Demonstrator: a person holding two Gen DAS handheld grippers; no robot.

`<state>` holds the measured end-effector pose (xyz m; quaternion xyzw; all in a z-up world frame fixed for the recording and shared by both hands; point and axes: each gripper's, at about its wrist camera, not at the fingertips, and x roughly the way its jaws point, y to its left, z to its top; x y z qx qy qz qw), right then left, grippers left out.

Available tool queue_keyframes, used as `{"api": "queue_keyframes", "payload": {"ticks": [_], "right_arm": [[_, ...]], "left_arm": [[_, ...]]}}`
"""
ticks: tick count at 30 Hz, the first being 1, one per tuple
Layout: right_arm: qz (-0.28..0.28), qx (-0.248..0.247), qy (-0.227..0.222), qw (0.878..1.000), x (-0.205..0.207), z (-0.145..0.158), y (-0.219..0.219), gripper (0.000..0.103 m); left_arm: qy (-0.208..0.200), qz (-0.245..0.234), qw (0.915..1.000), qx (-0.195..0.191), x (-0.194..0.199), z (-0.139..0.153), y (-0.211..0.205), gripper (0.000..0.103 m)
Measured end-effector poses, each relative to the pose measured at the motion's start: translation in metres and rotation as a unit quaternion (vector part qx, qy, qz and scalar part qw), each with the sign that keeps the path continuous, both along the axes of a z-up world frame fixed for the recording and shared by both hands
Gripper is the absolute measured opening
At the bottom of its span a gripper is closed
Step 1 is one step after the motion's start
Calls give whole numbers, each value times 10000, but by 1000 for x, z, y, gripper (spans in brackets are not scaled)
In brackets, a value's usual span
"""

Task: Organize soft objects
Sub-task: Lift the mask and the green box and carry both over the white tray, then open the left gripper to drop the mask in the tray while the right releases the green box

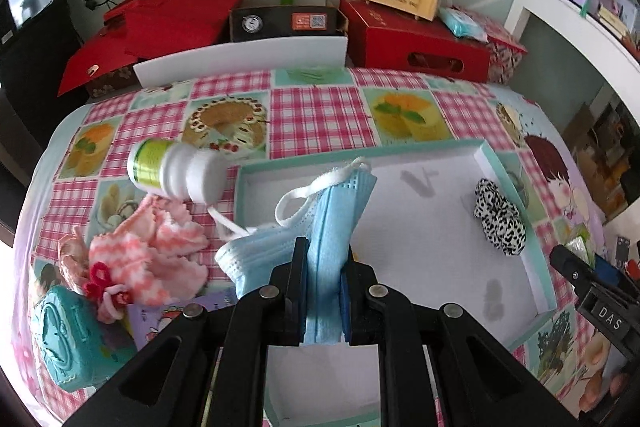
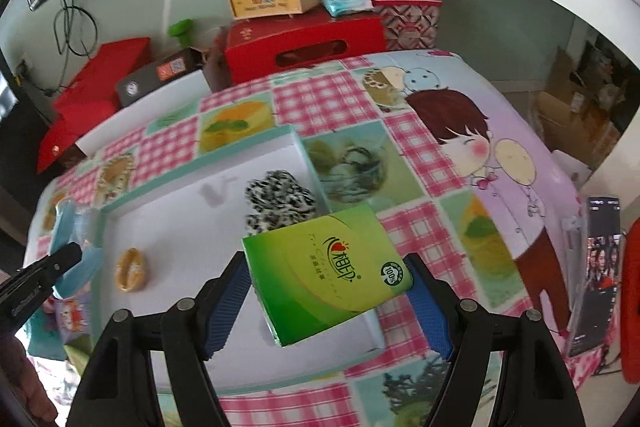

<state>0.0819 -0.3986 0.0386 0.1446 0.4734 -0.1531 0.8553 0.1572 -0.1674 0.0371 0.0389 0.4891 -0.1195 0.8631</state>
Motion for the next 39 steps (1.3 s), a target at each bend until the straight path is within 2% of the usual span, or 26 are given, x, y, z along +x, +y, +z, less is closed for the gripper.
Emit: {"api": "queue_keyframes", "payload": {"ticks": [8, 14, 23, 25, 26, 27, 29, 37, 39], "right_arm": [[174, 75, 220, 9996, 6, -13, 4, 79], [334, 128, 567, 9977, 14, -30, 10, 79], [471, 4, 780, 9958, 19, -38, 18, 80], [493, -55, 803, 9955, 19, -38, 20, 80], [501, -67, 800, 9955, 19, -38, 21, 80], [521, -58, 763, 9957, 19, -37, 21, 81], [552, -30, 669, 9962, 20, -34, 21, 81], [561, -27, 317, 9979, 18, -18, 23, 83], [519, 5, 312, 9982, 19, -18, 21, 83]], "left_arm": [[100, -308, 9994, 91, -8, -10, -21, 13], [520, -580, 9969, 130, -10, -36, -41, 13], [783, -557, 9953, 109, -5, -46, -39, 13], [929, -600, 9938, 89, -5, -48, -39, 18], [969, -636, 9933, 32, -5, -47, -39, 27], [955, -657, 9933, -11, -5, -44, -39, 40], [807, -642, 9947, -46, -7, -35, -36, 54], [590, -130, 9979, -236, 2, -13, -6, 57], [535, -3, 9982, -258, 5, -10, 0, 63]]}}
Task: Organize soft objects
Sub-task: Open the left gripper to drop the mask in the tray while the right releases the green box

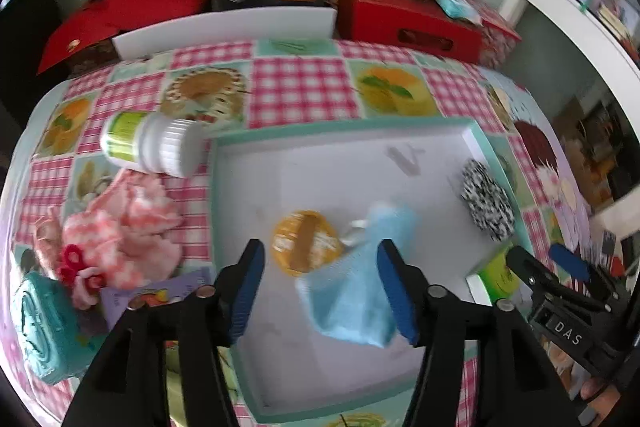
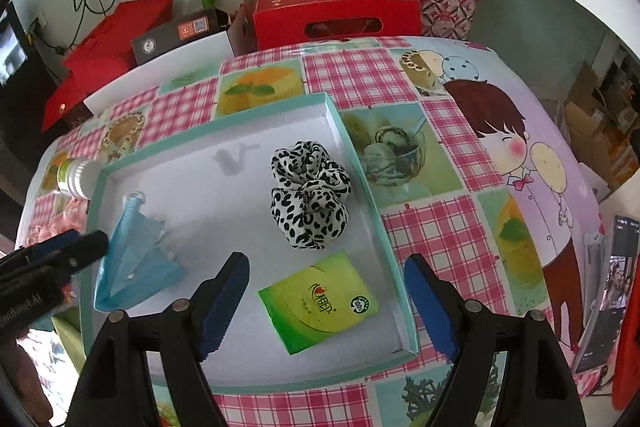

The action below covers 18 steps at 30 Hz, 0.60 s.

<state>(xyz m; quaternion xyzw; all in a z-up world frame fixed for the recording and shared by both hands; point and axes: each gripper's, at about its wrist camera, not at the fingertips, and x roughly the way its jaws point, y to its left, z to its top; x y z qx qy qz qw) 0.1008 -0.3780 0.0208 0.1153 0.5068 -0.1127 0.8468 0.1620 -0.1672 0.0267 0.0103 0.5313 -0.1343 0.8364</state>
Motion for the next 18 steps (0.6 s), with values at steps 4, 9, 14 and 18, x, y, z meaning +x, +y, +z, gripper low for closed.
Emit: {"api": "queue_keyframes", "payload": {"ticks": [4, 9, 14, 18], "right_arm": [[-45, 11, 22, 10000, 0, -1, -1, 83], [-31, 10, 19, 10000, 1, -1, 0, 83], [69, -32, 68, 9999, 3, -3, 6, 83], [116, -46, 94, 9999, 4, -4, 9, 83]], "left_arm": [[24, 286, 9994, -192, 5, 4, 17, 63], [87, 493, 9985, -233, 10, 4, 29, 64], [119, 573, 9981, -186, 11, 0, 31, 70], [131, 643, 9977, -168, 12, -2, 33, 71]]}}
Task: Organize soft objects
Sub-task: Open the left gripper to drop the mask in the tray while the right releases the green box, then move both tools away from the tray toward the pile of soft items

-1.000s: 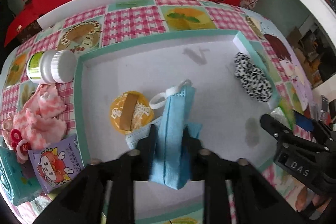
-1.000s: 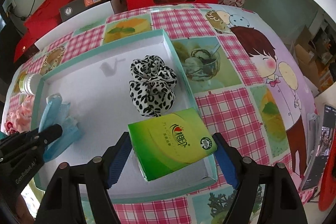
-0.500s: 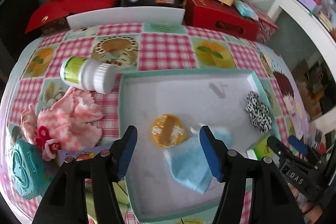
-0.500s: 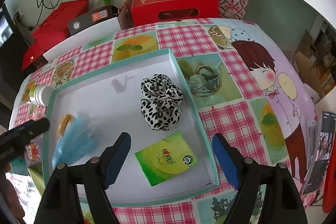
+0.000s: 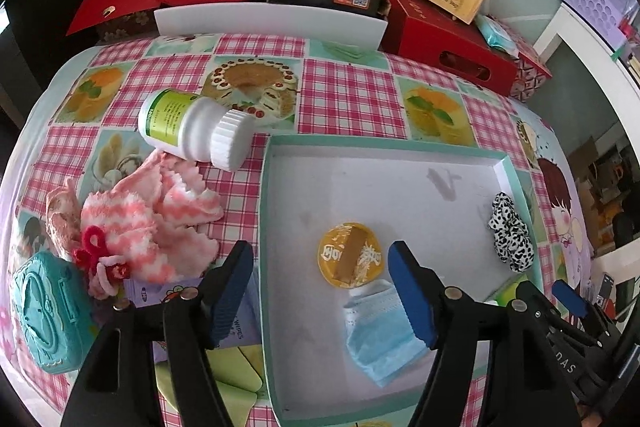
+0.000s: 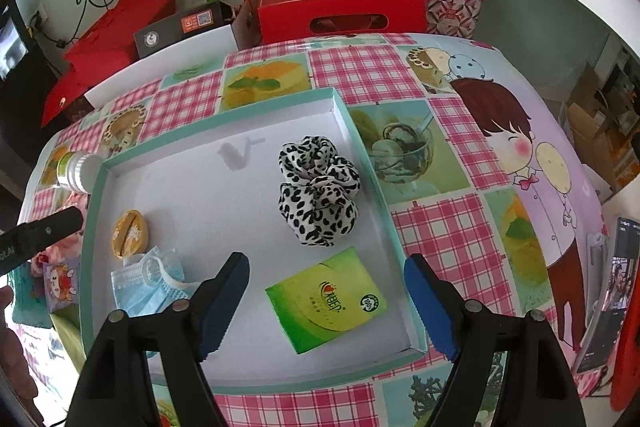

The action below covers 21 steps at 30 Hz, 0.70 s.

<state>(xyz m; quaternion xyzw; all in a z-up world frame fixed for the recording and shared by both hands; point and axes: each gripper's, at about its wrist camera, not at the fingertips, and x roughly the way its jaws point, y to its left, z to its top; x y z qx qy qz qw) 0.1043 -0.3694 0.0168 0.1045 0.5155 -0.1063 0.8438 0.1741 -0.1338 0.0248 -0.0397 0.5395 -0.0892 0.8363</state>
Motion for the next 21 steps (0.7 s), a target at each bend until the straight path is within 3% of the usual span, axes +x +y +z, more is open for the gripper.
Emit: {"api": "queue_keyframes", "payload": {"ticks": [8, 10, 11, 12, 14, 21], "right_arm": [[32, -18, 48, 10000, 0, -2, 1, 83], [57, -39, 50, 10000, 1, -2, 3, 83], [71, -65, 41, 9999, 1, -1, 4, 84], [63, -109, 14, 9999, 1, -1, 5, 93], [5, -198, -51, 9998, 1, 1, 5, 103], [-16, -177, -25, 9998, 2, -1, 3, 103]], "left_arm": [[42, 91, 9999, 61, 4, -5, 4, 72], [36, 107, 9999, 72, 5, -6, 5, 83], [-10, 155, 9998, 99, 5, -7, 6, 93], [-56, 219, 9996, 141, 6, -7, 7, 96], [-77, 360, 9990, 240, 7, -8, 12, 96], [-124, 513, 9983, 237, 9, -7, 19, 96]]}}
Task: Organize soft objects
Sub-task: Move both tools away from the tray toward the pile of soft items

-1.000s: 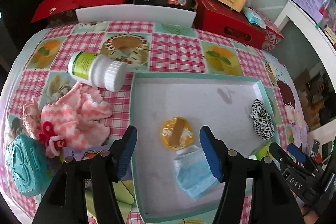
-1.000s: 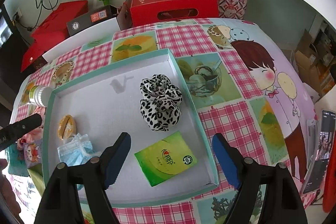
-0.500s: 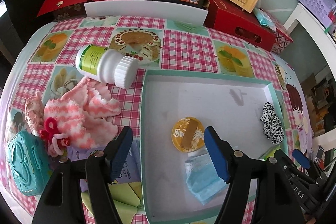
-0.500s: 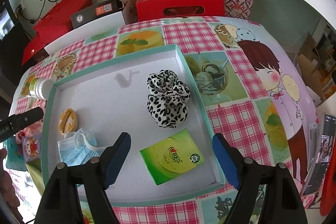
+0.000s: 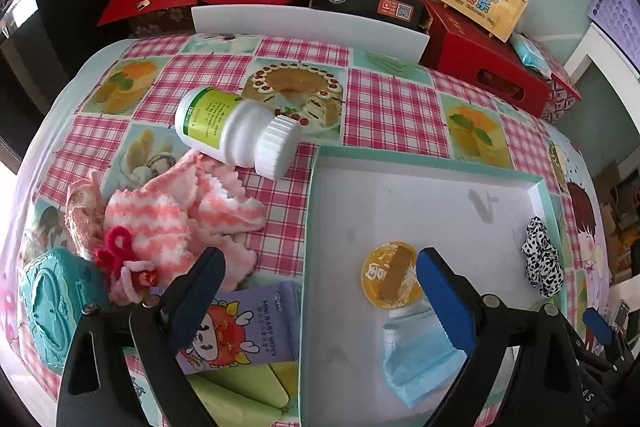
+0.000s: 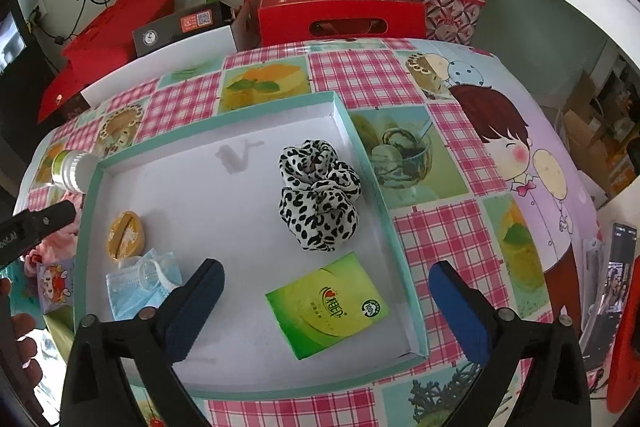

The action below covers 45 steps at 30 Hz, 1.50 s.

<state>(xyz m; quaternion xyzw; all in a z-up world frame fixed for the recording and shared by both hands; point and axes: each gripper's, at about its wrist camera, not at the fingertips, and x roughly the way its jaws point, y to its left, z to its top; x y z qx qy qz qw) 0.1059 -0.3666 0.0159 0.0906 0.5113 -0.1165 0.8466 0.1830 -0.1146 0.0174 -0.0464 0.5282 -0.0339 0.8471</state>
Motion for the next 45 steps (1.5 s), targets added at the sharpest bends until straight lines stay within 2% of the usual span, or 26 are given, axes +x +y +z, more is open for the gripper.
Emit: {"api": "queue_keyframes", "payload": {"ticks": [13, 18, 22, 28, 35, 45], "right_arm": [[64, -55, 38, 10000, 1, -1, 1, 103], [236, 18, -18, 9997, 1, 5, 8, 103], [450, 145, -172, 9987, 2, 13, 23, 103], [878, 35, -218, 9959, 7, 15, 55, 103], [1171, 75, -227, 9928, 11, 13, 80, 103], [1348, 220, -231, 9904, 20, 9, 107, 103]], "left_arm": [[62, 35, 10000, -25, 1, -1, 2, 96], [-145, -71, 9998, -98, -2, 20, 13, 96], [-376, 155, 9991, 113, -4, 36, 34, 96], [-500, 719, 9958, 261, -1, 46, 77, 96], [-466, 1248, 9903, 397, -3, 45, 120, 96], [-334, 1722, 9830, 548, -8, 43, 160, 96]]}}
